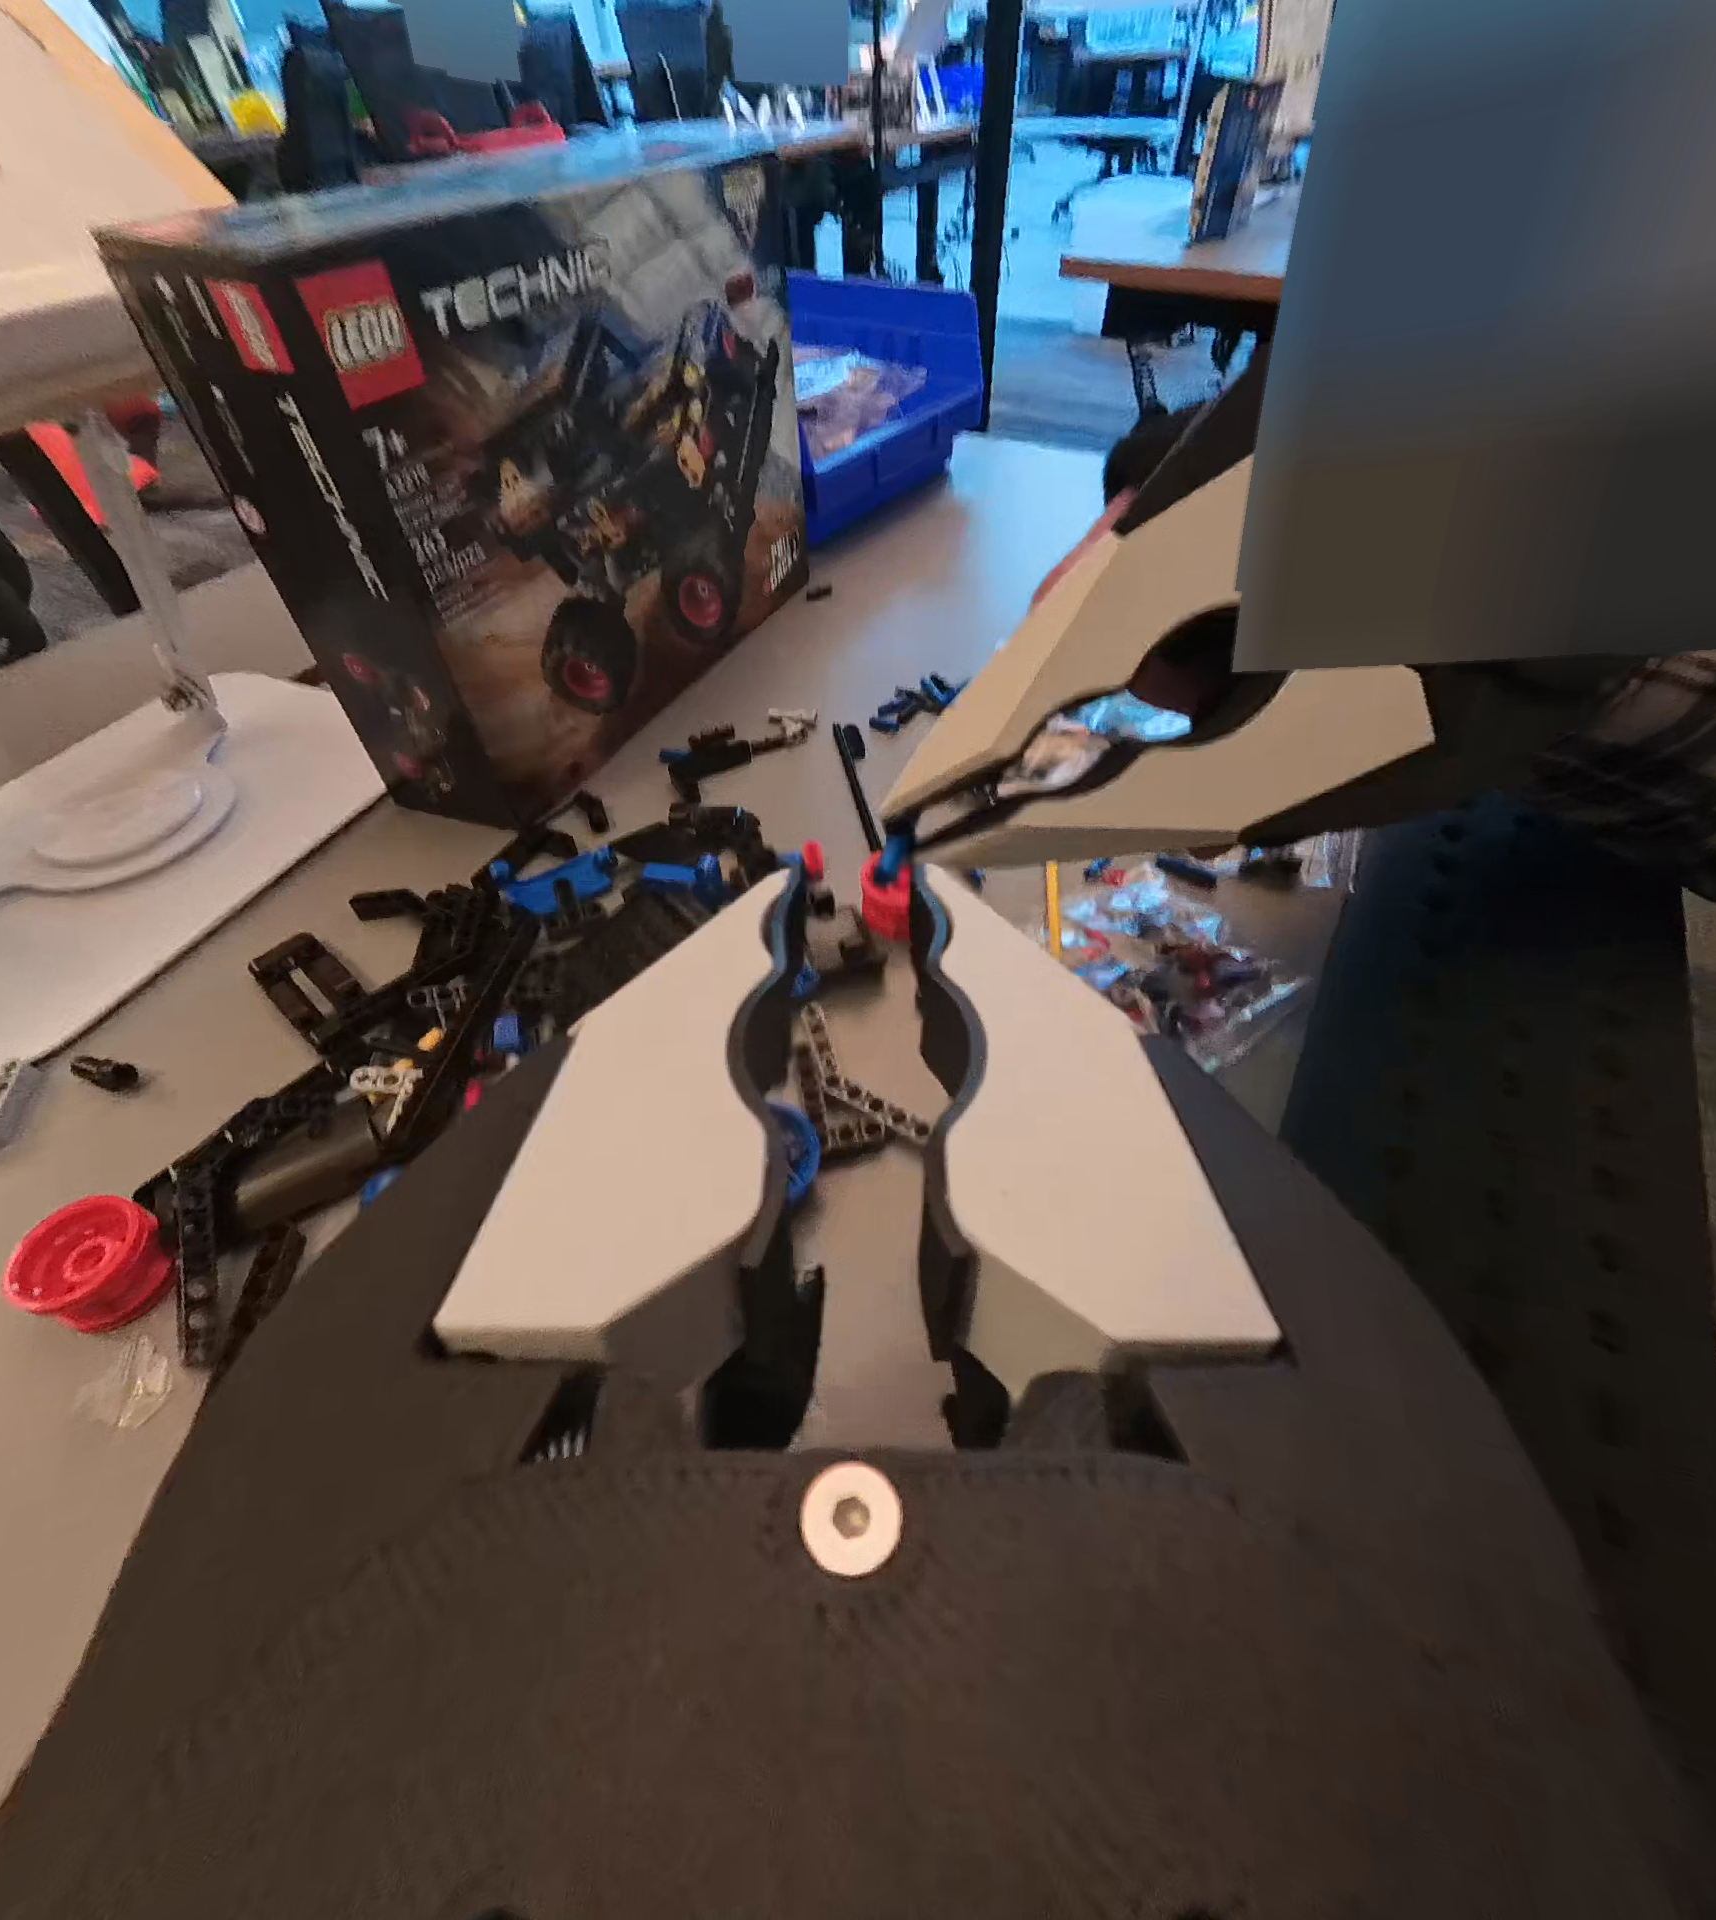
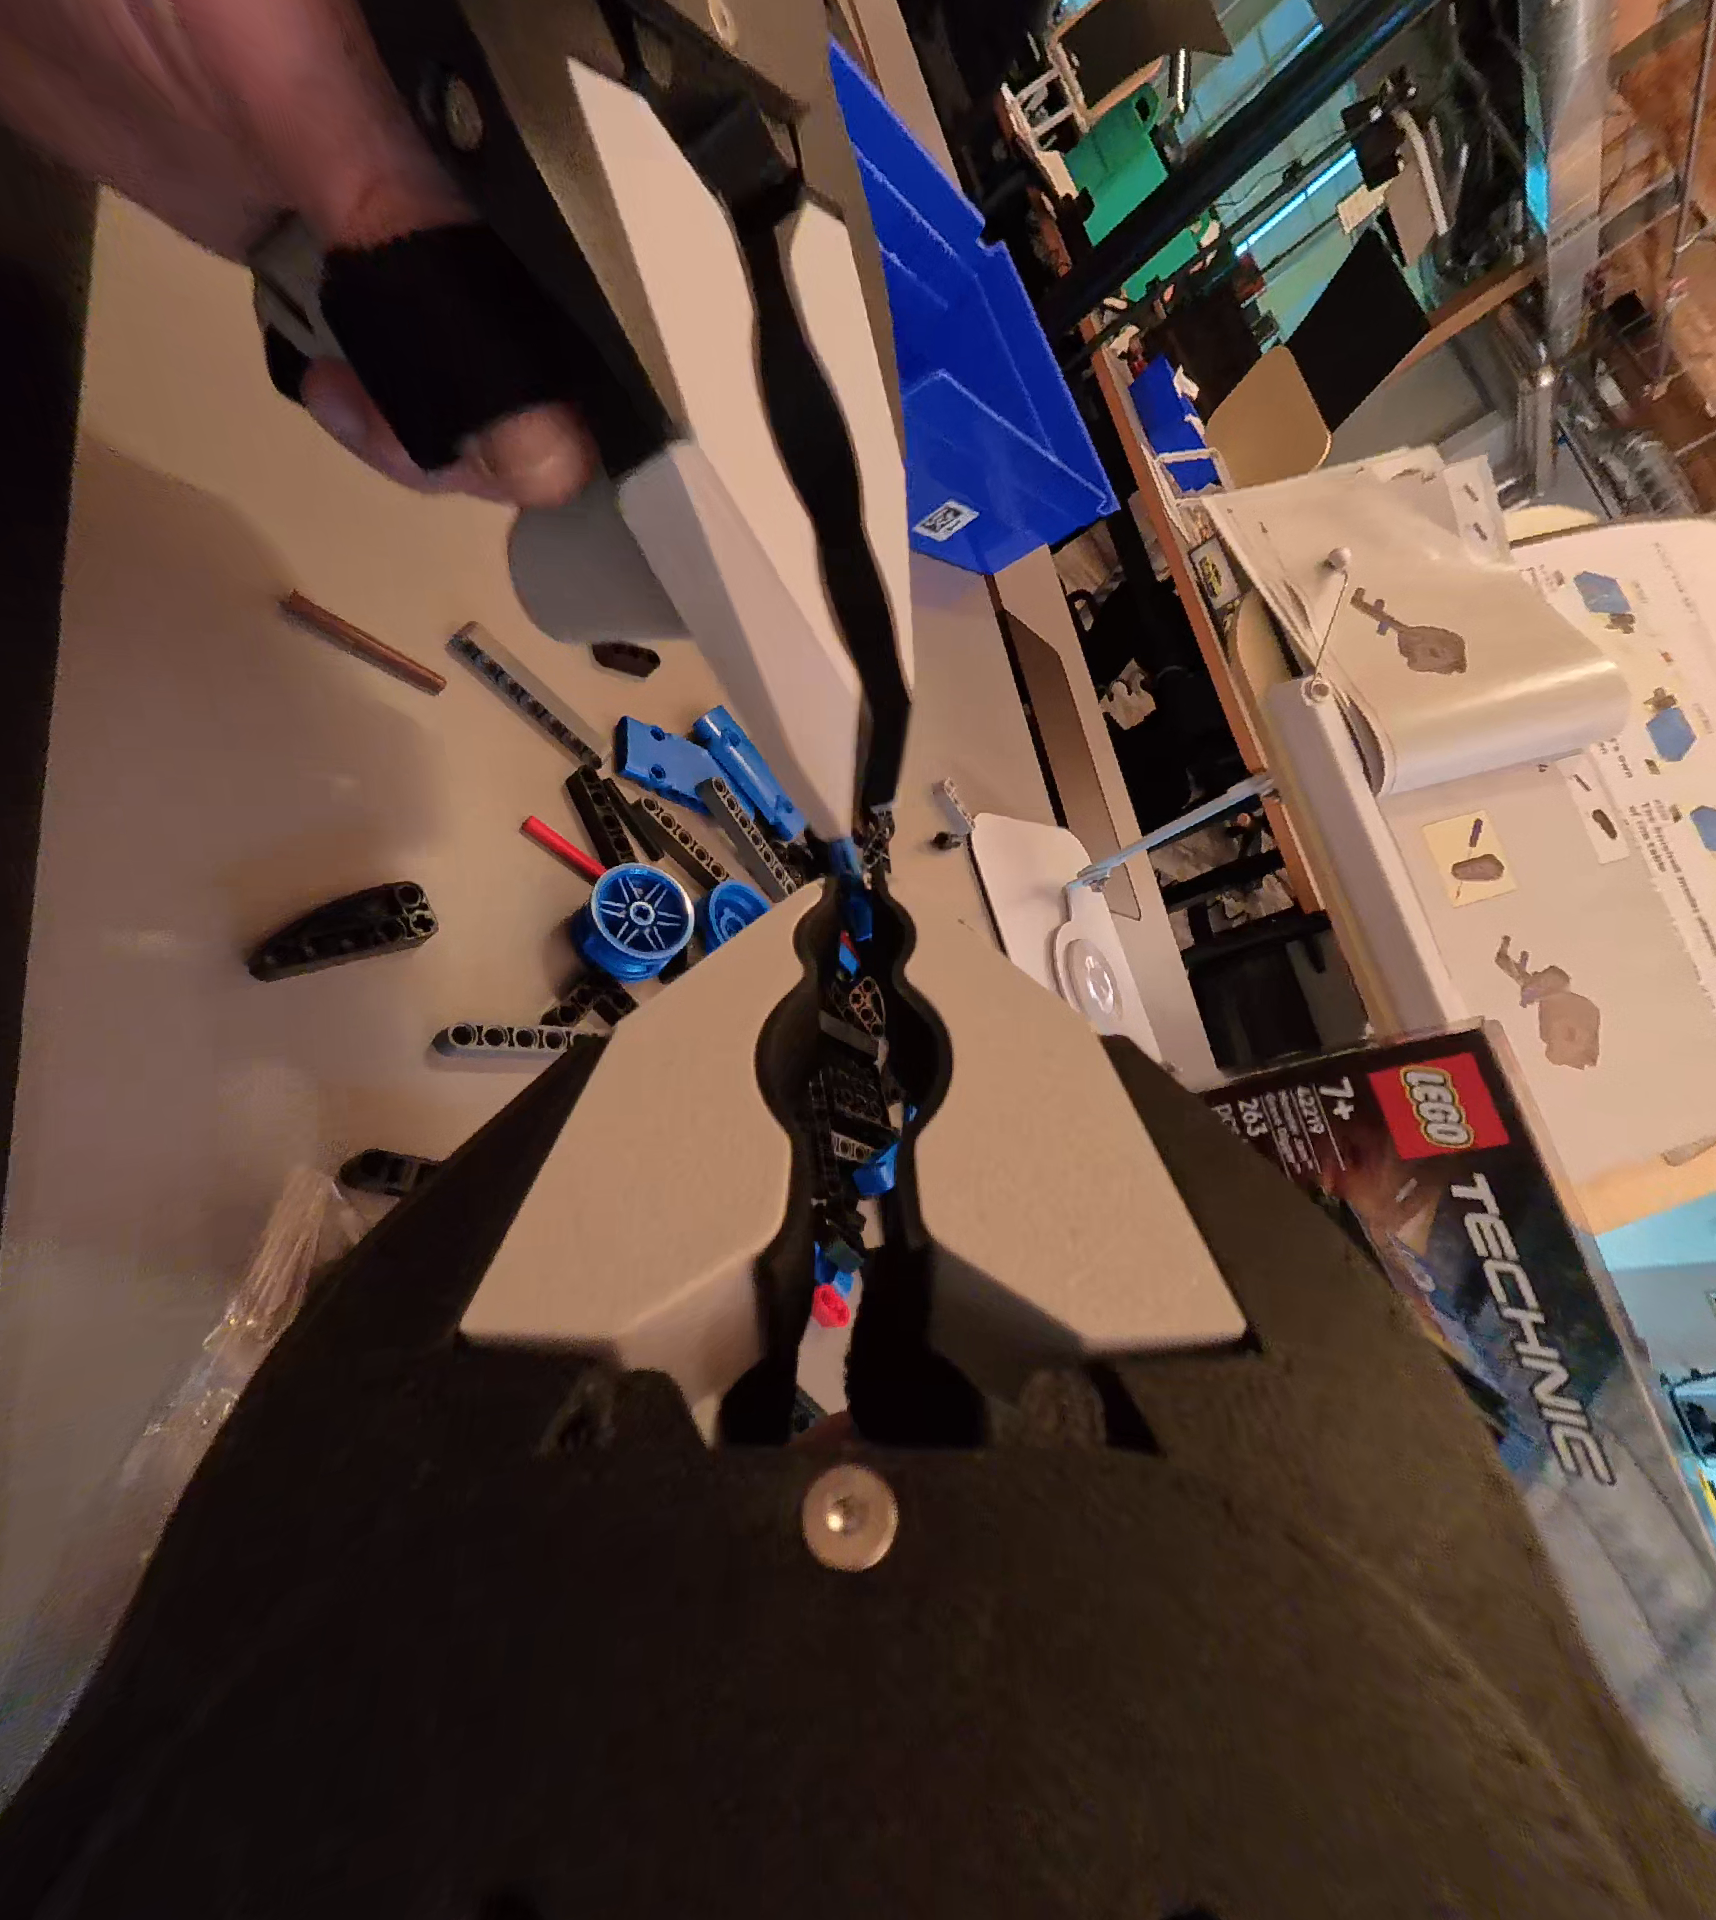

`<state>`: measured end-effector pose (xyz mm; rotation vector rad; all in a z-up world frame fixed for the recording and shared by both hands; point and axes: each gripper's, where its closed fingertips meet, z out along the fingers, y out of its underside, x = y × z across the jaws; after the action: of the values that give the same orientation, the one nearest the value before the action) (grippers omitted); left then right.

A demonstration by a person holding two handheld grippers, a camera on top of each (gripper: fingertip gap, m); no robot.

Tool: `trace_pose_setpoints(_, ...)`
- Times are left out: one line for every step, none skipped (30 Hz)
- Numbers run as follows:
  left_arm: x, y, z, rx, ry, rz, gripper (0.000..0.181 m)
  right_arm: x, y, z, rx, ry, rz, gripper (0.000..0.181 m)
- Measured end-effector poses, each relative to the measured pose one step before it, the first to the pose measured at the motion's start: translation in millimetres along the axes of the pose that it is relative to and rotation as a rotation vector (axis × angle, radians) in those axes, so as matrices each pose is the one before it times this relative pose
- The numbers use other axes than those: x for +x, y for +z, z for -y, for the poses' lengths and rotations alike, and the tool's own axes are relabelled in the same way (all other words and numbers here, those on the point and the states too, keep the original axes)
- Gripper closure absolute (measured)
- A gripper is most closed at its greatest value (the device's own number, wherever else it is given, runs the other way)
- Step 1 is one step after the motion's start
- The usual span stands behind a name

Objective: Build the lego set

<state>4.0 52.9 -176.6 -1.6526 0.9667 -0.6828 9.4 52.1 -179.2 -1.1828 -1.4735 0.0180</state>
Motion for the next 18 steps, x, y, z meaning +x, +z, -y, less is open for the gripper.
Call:
trace_pose_setpoints(2.04, -2.02, -7.28, -0.0439, -0.0068, -0.0166, 0.159, 0.04, 0.38, -3.44, -0.0097, 0.0037, 0.0007, 0.179)
trace_pose_setpoints(4.14, -1.15, -9.60, -0.0569, -0.0066, -0.0254, 0.152, -0.27, -0.07, -3.33, -0.0069, 0.0002, 0.0054, 0.179)
trace_pose_setpoints(3.07, -0.32, -10.48, -0.0593, -0.0028, -0.0124, 0.146, 0.20, -0.35, -3.20, -0.0052, 0.0045, 0.0041, 0.178)
trace_pose_setpoints(4.11, 0.69, -10.68, -0.0577, 0.0125, -0.0107, 0.144, 0.10, -0.37, -2.73, -0.0033, 0.0105, 0.0061, 0.178)
trace_pose_setpoints(6.52, 2.36, -12.28, -0.0704, 0.0272, -0.0198, 0.140, -0.38, -0.06, -2.57, -0.0029, 0.0116, 0.0077, 0.179)
trace_pose_setpoints(4.79, 3.32, -11.42, -0.0663, 0.0418, -0.0043, 0.138, -0.91, 0.20, -2.51, -0.0043, 0.0072, 0.0076, 0.179)
trace_pose_setpoints(4.48, 4.23, -10.89, -0.0651, 0.0464, -0.0039, 0.136, -1.28, 0.39, -2.27, -0.0047, 0.0032, 0.0072, 0.179)
trace_pose_setpoints(3.11, 4.76, -8.90, -0.0550, 0.0322, -0.0006, 0.133, -1.47, 0.60, -2.01, -0.0036, 0.0035, 0.0071, 0.179)
trace_pose_setpoints(3.20, 4.86, -6.67, -0.0430, 0.0149, -0.0065, 0.132, -1.57, 0.60, -1.39, -0.0017, 0.0050, 0.0076, 0.178)
trace_pose_setpoints(5.13, 5.35, -6.47, -0.0435, 0.0093, -0.0206, 0.130, -1.18, 0.31, -0.74, 0.0003, 0.0048, 0.0061, 0.178)
trace_pose_setpoints(3.81, 5.38, -5.69, -0.0391, 0.0131, -0.0116, 0.129, -0.80, 0.19, -0.54, 0.0005, 0.0038, 0.0043, 0.178)
trace_pose_setpoints(0.76, 5.04, -4.69, -0.0332, 0.0117, 0.0055, 0.128, -0.42, 0.02, -0.68, -0.0006, 0.0034, 0.0034, 0.178)
trace_pose_setpoints(1.36, 4.10, -3.23, -0.0230, 0.0068, -0.0010, 0.127, -0.41, 0.11, -1.24, -0.0030, 0.0044, 0.0044, 0.178)
trace_pose_setpoints(1.77, 0.77, 4.04, 0.0197, -0.0152, -0.0128, 0.130, -0.30, 0.14, -1.47, -0.0039, 0.0042, 0.0038, 0.179)
trace_pose_setpoints(-1.58, 1.15, -0.18, -0.0058, -0.0065, 0.0086, 0.132, -0.16, -0.02, -1.54, -0.0029, 0.0033, 0.0027, 0.179)
trace_pose_setpoints(-4.30, 0.24, 0.20, -0.0007, 0.0050, 0.0278, 0.136, -0.18, 0.02, -1.18, -0.0010, 0.0038, 0.0026, 0.179)
trace_pose_setpoints(-3.31, -0.11, -0.59, -0.0040, 0.0060, 0.0211, 0.144, -0.33, -0.11, -0.77, 0.0009, 0.0042, 0.0035, 0.179)
trace_pose_setpoints(-0.21, -0.01, 0.15, 0.0036, 0.0049, 0.0041, 0.144, -0.26, -0.34, -0.54, 0.0015, 0.0042, 0.0030, 0.179)
